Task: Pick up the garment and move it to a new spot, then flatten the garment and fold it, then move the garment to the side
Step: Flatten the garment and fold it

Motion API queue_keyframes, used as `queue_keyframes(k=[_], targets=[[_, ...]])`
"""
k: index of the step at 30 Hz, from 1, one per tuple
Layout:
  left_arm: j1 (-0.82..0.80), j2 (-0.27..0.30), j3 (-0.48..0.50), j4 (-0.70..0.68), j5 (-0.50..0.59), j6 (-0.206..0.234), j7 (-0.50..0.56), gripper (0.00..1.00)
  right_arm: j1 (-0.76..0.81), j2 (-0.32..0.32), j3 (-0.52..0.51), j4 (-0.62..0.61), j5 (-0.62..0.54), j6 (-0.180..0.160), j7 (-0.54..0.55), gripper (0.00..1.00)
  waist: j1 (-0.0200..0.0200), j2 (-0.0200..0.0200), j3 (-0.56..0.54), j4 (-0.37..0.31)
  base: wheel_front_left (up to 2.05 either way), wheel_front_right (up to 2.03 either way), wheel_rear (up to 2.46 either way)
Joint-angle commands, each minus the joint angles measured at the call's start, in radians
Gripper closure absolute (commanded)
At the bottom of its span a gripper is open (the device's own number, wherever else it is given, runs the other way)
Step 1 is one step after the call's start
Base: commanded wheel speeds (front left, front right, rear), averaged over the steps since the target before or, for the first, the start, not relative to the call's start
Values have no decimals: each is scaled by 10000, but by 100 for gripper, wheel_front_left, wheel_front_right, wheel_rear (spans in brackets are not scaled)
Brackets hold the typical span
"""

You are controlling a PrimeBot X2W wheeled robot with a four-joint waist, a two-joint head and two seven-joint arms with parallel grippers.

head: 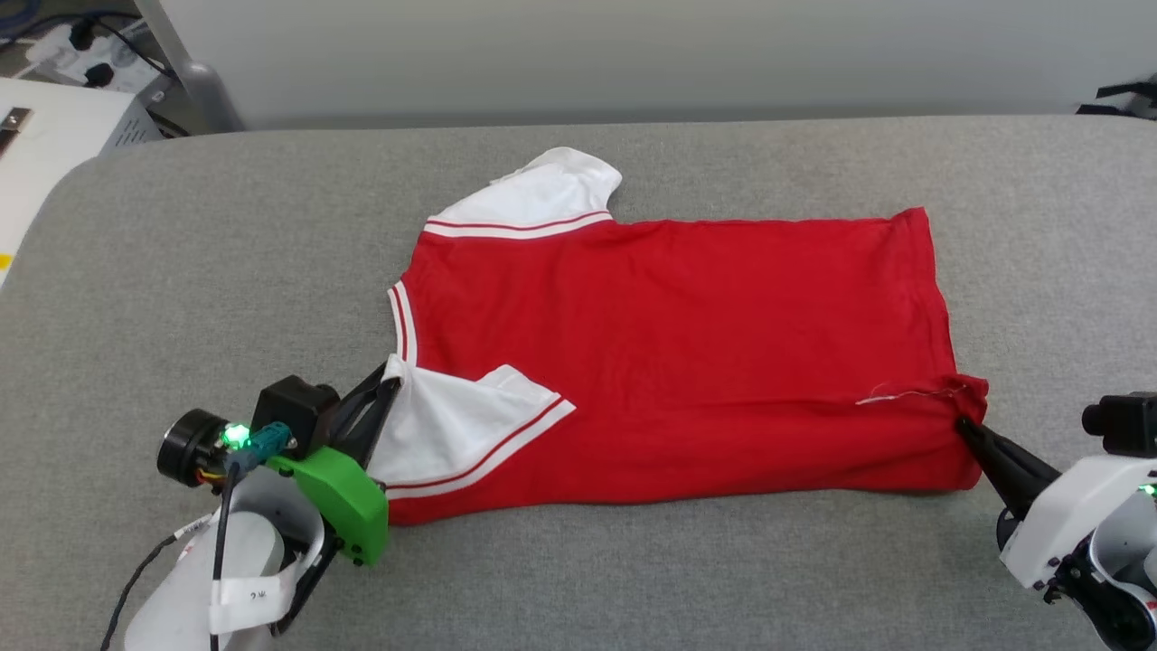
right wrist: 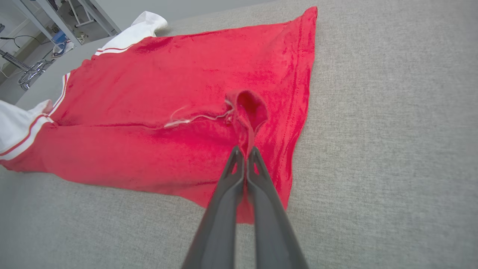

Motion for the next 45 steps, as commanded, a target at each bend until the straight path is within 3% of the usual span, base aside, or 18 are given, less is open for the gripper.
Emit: queue_keyframes(k=[1,10,19,20,21,22,33,38,45], targets=[[-865,-47,-201,869,-4,-111,-220,100,-573,255,-106,328,-119,-6,133,100,1,0,943,-332,0,0,0],[-2264,-366,-875,3317,-260,-179,-675,100,-1692,776,185,1485,-442,-6,245,100,1,0,1808,-361,0,0,0],[-2585,-692,-1822,4461,-1049,-184,-911,100,-1784,810,593,1923,-275,-6,-86,100,1,0,1654,-187,0,0,0],[-2596,-715,-1825,4517,-1179,-184,-924,58,-1744,732,531,1910,-279,-6,-270,77,1,0,1569,-153,0,0,0],[-2616,-715,-1799,4528,-1254,-184,-933,7,-1697,664,487,1900,-292,-6,-390,56,1,0,1477,-121,0,0,0],[-2624,-703,-1766,4485,-1337,-184,-940,0,-1624,585,442,1854,-286,-6,-500,0,1,0,1363,-87,0,0,0],[-2690,203,-906,2823,-2344,-185,-585,0,-607,36,-752,782,-628,-6,-1179,0,1,0,265,239,0,0,0],[-2934,825,-1362,1720,-3579,-185,1613,0,-231,55,-1284,280,-958,-6,-832,0,1,0,59,293,0,0,0],[-3329,1687,-2254,457,-5371,-185,6078,0,130,415,-1944,-217,-1480,-6,-256,0,1,0,-102,293,0,0,0]])
